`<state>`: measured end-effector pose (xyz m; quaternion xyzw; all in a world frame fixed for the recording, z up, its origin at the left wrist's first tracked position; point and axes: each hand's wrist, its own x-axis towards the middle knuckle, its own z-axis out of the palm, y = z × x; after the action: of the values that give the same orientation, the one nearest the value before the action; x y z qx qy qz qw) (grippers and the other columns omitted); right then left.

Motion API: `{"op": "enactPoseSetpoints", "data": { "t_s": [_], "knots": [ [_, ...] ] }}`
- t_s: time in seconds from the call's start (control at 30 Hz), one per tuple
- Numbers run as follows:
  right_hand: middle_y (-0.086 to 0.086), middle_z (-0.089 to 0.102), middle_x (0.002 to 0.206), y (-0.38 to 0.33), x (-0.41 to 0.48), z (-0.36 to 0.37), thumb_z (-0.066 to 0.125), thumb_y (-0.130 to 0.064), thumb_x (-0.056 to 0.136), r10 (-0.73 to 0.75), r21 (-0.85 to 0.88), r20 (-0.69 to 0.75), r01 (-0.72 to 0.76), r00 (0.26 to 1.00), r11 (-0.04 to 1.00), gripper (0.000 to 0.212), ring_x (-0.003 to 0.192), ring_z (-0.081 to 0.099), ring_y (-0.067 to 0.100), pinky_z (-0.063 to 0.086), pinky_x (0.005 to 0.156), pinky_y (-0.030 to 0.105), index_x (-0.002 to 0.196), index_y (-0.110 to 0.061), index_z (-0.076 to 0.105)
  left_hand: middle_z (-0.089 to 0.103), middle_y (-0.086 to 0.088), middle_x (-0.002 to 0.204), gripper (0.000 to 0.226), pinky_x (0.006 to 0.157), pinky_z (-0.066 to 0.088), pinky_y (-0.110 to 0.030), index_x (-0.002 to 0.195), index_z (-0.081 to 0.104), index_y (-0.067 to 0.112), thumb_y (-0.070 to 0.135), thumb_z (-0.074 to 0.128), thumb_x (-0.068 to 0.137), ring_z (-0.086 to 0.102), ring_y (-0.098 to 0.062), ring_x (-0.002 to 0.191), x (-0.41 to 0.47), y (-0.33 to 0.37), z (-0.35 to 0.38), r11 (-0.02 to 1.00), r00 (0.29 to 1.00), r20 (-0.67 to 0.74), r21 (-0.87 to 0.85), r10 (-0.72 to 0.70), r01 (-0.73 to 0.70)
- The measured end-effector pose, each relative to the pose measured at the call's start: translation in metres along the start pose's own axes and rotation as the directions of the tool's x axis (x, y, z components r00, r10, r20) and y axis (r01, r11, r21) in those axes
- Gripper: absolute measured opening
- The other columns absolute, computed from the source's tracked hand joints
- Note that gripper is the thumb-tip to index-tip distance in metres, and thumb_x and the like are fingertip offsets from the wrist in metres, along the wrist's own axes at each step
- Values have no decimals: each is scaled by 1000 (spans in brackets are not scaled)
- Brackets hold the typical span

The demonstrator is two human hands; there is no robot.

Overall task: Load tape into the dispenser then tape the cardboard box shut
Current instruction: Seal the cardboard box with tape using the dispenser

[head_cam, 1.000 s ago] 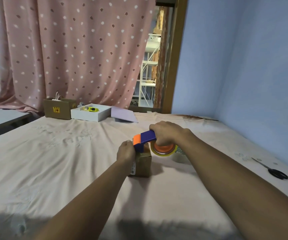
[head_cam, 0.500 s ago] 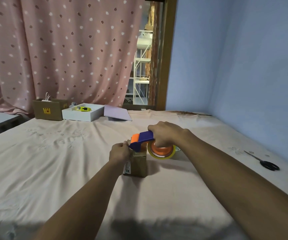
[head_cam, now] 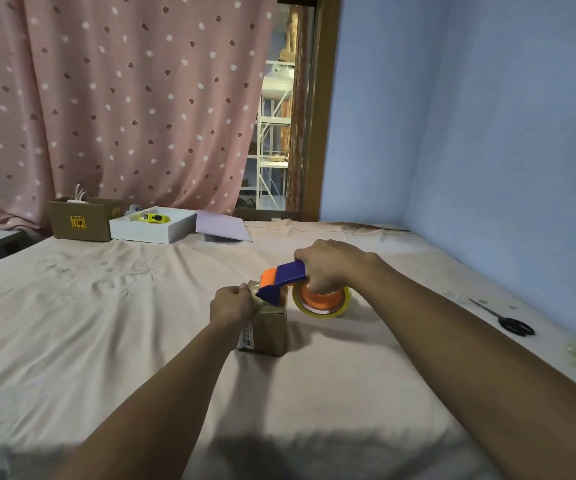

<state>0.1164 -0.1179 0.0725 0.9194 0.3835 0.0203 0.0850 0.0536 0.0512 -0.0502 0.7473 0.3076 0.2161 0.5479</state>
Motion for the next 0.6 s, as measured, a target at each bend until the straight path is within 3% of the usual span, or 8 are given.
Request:
{"op": "enactPoseSetpoints", "data": {
  "t_s": [0.33, 0.6],
  "knots": [
    [3, 63, 120, 25, -21, 6, 75, -26, 79, 20, -11, -37, -20, 999, 1000, 61, 97, 55, 21, 50, 71, 31, 135, -26, 50, 69, -17, 101, 43, 77, 48, -33, 102, 72, 4, 34, 42, 105, 61, -33, 88, -7, 3, 1, 999, 1000, 13, 39, 22, -22],
    [2, 61, 112, 42, -33, 14, 71, -25, 81, 40, 0, -45, -40, 998, 999, 55, 93, 54, 20, 45, 68, 30, 132, -26, 50, 67, -16, 99, 41, 85, 54, -39, 97, 72, 5, 34, 43, 104, 63, -37, 92, -9, 3, -1, 998, 1000, 5, 57, 19, -19]
  ]
}}
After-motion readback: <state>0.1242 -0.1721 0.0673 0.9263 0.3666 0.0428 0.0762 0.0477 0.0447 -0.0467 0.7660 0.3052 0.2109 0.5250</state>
